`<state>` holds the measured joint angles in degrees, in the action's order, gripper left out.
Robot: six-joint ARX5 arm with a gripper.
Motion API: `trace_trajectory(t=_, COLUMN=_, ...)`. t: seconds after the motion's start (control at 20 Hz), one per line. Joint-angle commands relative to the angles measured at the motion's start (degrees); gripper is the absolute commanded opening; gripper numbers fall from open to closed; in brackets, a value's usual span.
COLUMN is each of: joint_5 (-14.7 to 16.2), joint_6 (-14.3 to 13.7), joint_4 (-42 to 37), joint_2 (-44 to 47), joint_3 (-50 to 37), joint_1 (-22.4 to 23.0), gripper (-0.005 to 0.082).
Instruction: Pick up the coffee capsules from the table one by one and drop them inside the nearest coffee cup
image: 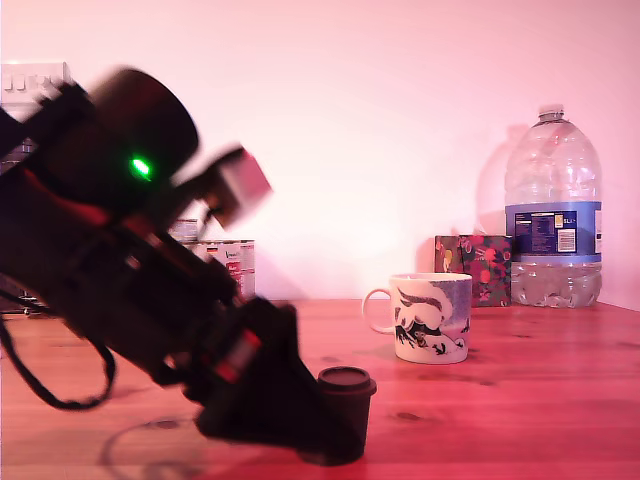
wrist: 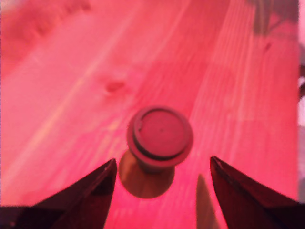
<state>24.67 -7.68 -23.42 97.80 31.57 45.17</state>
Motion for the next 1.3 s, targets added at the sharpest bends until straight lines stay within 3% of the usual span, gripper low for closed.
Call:
trace_trajectory(t=0.0, joint_5=-0.59, joint_6=-0.11, joint_4=0.66, joint_2=1.49, joint_3=1.44, joint_1=0.57, gripper=0.0573)
trace_trajectory(t=0.25, joint_5=-1.25, joint_6=-0.24, joint_4=2.25, joint_2=3.10, joint_3=3.06, joint_1=0.76, gripper=0.0562)
trace_trajectory(t=0.45, joint_5=-1.25, joint_6=-0.26, joint_4=2.89, joint_2=3.13, joint_3=3.26, joint_1=0.76, gripper=0.0444)
trace_trajectory(t=0.8, joint_5=-0.92, joint_6=-0.90, joint_4=4.28, joint_2=3.13, joint_3=3.26, joint_1=0.76, gripper=0.0150)
trace_trajectory(t=1.05, joint_5=-0.92, joint_6=-0.59, joint_4=2.73, joint_2=3.02, joint_3=3.26, joint_1=0.72, gripper=0.0040)
trace_trajectory(t=1.25, joint_5=-1.01, joint_6=0.42, joint_4=1.20, joint_2=3.02, joint_3=3.26, joint_1=0.70, gripper=0.0037)
